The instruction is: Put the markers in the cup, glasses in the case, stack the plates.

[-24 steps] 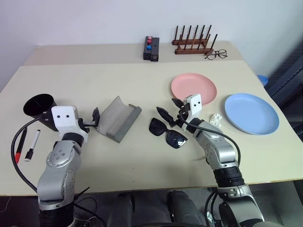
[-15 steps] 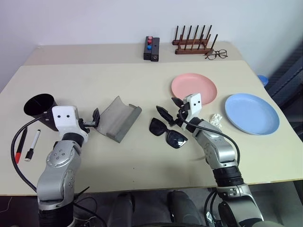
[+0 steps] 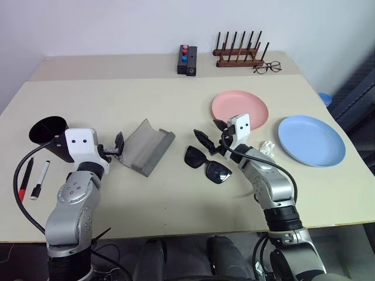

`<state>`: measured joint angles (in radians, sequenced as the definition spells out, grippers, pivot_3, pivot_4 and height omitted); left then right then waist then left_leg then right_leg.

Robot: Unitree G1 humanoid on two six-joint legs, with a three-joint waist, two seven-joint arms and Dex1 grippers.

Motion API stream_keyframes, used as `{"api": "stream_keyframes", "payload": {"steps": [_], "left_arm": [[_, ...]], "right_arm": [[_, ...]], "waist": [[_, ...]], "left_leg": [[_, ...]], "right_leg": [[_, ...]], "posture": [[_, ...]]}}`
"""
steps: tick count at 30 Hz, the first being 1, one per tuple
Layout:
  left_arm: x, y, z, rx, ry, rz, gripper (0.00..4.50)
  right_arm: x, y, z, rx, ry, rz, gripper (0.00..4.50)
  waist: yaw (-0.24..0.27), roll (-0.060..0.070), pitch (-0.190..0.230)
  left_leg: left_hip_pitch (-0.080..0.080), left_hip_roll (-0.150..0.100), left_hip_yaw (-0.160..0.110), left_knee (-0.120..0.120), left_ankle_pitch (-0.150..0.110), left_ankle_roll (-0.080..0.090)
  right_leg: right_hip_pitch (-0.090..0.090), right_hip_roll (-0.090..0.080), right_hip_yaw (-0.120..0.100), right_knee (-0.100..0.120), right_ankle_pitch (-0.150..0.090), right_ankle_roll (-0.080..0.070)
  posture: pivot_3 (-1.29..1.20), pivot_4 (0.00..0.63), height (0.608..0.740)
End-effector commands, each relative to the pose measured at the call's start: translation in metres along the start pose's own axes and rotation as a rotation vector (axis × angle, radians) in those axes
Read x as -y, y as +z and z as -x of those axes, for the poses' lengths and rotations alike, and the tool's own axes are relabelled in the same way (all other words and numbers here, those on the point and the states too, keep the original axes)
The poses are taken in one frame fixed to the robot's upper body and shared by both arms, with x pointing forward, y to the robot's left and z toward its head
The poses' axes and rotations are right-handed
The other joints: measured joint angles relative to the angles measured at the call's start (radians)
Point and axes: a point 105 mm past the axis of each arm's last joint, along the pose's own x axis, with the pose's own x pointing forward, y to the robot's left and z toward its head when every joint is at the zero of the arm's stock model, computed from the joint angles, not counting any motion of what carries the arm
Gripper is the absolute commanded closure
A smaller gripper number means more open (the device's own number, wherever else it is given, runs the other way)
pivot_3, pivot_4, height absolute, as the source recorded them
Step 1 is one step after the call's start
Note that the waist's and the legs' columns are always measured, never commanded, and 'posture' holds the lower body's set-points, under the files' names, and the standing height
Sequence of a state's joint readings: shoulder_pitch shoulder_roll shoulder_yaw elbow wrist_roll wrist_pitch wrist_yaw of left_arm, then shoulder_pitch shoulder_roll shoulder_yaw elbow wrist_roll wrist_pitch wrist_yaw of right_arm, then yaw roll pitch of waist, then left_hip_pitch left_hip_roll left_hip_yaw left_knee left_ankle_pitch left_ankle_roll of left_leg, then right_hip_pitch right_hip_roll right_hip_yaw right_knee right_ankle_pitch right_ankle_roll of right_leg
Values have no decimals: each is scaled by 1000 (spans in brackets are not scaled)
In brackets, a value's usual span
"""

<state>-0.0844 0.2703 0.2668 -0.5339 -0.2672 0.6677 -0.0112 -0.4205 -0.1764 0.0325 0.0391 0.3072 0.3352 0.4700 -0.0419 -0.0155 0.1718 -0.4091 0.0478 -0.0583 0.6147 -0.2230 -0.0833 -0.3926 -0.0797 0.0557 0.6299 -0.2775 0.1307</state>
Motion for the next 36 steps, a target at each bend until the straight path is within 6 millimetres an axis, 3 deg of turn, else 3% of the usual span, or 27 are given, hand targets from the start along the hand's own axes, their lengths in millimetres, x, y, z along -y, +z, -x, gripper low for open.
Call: {"api": "stream_keyframes", "payload": {"steps": [1,11,15,22,27,32,36], "left_arm": [[0,14,1,52,8,-8,61],[4,13,-2,47,-2,-4,61],[0,17,6,49,-47,-87,61],[-18,11,40,-14,-181,-135,61],[-36,-1,54,-84,-196,-149,61],[-26,-14,64,-127,-255,-104,61],[-22,-26,75,-183,-316,-91,61]], "right_arm": [[-4,25,-3,74,13,34,0],[-1,27,3,66,-9,38,0],[4,30,12,42,8,104,0],[16,45,62,-52,147,269,0],[47,52,111,-159,99,304,0],[70,52,142,-221,1,313,0],[75,54,157,-255,-28,315,0]], "waist": [[0,0,0],[0,0,0],[0,0,0],[1,0,1],[5,-1,1],[5,-2,2],[-1,-3,2]], "left_leg": [[0,0,0,0,0,0],[0,0,0,0,0,0],[0,0,0,0,0,0],[-1,0,0,-3,0,0],[-1,0,1,-2,0,0],[-1,0,1,0,0,0],[-1,0,1,-1,0,0]], "right_leg": [[0,0,0,0,0,0],[0,0,0,0,0,0],[0,0,0,0,0,0],[-2,0,0,-1,-2,-2],[-1,-1,0,-4,-4,-5],[1,-2,0,-7,-2,-7],[1,-2,0,-10,-2,-8]], "posture": [[0,150,740],[0,150,740],[0,150,740],[0,150,740],[0,150,740],[0,150,740],[0,150,740]]}}
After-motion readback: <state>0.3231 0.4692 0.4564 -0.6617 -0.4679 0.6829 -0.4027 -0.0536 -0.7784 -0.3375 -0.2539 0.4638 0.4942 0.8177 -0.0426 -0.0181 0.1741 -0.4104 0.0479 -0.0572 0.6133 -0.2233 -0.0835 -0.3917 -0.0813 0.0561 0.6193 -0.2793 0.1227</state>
